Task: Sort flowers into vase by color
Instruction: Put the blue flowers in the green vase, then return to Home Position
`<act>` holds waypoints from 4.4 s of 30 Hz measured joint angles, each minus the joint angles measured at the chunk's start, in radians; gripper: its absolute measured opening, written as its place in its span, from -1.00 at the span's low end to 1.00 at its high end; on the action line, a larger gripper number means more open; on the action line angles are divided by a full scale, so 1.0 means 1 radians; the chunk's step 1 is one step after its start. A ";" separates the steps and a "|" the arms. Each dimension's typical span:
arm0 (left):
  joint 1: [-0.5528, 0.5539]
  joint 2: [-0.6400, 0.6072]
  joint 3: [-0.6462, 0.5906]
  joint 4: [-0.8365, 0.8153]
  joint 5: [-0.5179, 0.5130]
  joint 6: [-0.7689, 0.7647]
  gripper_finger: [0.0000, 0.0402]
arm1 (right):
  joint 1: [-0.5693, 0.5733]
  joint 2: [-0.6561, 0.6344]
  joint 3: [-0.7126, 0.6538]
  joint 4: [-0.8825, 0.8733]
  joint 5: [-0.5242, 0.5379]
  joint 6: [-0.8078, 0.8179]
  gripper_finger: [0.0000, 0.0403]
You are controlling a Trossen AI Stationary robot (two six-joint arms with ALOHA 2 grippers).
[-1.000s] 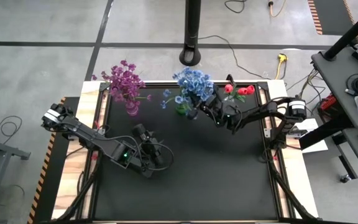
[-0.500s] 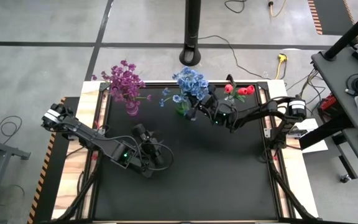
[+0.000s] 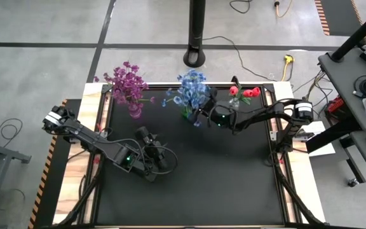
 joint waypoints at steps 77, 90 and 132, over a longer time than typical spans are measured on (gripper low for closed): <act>-0.367 -0.431 -0.547 0.534 0.221 -0.012 -0.98 | 0.731 -1.171 -0.474 -0.812 -0.089 0.187 0.62; 0.078 -0.766 -0.840 0.868 0.717 0.401 -1.00 | 0.425 -1.200 -0.580 -0.655 -0.332 0.077 0.62; 0.251 -1.480 -1.019 0.637 0.621 0.481 -1.00 | 0.079 -1.635 -0.825 -0.614 -0.573 -0.066 0.61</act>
